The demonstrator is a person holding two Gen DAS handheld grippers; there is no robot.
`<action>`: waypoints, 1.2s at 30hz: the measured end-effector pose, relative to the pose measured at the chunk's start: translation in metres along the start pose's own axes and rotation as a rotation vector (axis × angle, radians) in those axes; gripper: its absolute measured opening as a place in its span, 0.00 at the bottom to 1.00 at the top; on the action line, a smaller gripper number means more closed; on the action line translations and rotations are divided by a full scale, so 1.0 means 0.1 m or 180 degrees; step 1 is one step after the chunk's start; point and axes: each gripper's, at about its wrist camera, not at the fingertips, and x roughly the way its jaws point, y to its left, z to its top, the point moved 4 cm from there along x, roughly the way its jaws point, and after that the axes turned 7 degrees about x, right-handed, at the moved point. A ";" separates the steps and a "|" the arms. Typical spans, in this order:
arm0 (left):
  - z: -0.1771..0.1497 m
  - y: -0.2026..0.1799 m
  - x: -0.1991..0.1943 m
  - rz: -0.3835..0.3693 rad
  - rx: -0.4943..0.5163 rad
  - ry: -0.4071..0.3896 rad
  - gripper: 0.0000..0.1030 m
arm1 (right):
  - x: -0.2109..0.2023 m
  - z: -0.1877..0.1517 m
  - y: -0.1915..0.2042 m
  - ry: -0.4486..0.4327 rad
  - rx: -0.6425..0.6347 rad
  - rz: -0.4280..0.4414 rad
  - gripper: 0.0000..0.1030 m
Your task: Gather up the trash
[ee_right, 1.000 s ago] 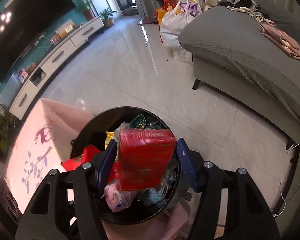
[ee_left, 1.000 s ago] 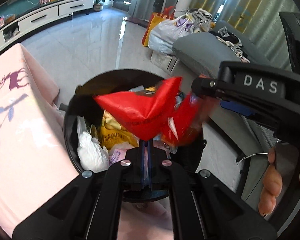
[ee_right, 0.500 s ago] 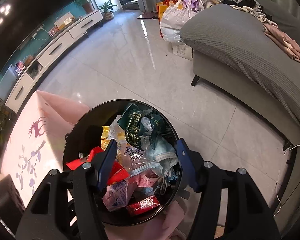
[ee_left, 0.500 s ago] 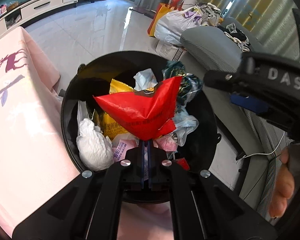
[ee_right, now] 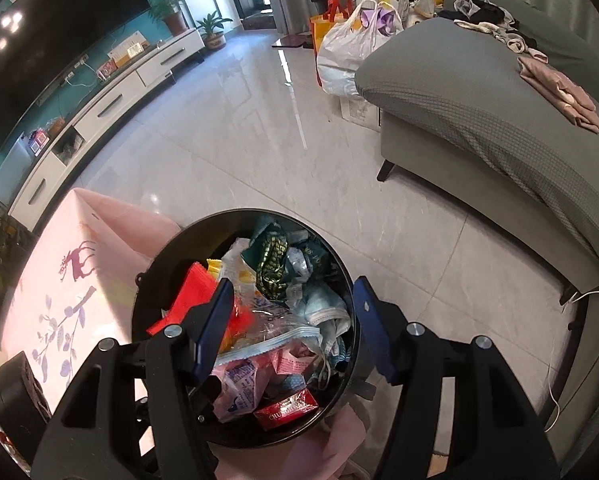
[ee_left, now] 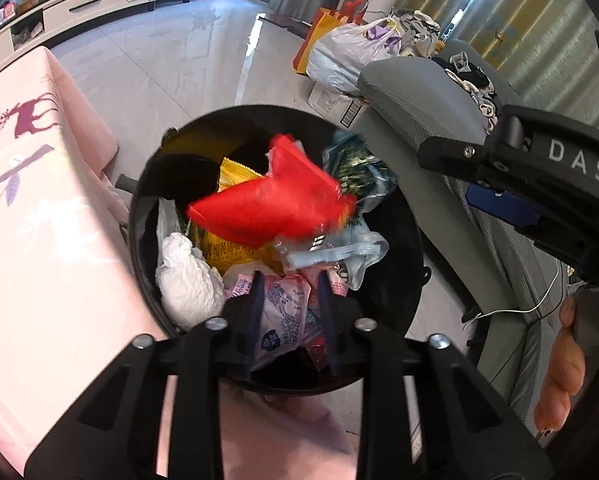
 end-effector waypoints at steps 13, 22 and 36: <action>0.08 -0.07 -0.83 -0.0038 -0.0021 -0.0718 0.97 | -0.35 0.03 0.00 -0.0308 0.0030 0.0010 0.87; 0.05 -0.14 -1.46 0.0034 -0.0097 -0.1102 0.97 | -0.74 0.03 0.01 -0.0658 -0.0169 -0.0058 0.97; -0.08 -0.36 -1.78 0.0356 0.0057 -0.1154 0.97 | -1.24 -0.02 -0.09 -0.1027 -0.0165 0.0081 0.97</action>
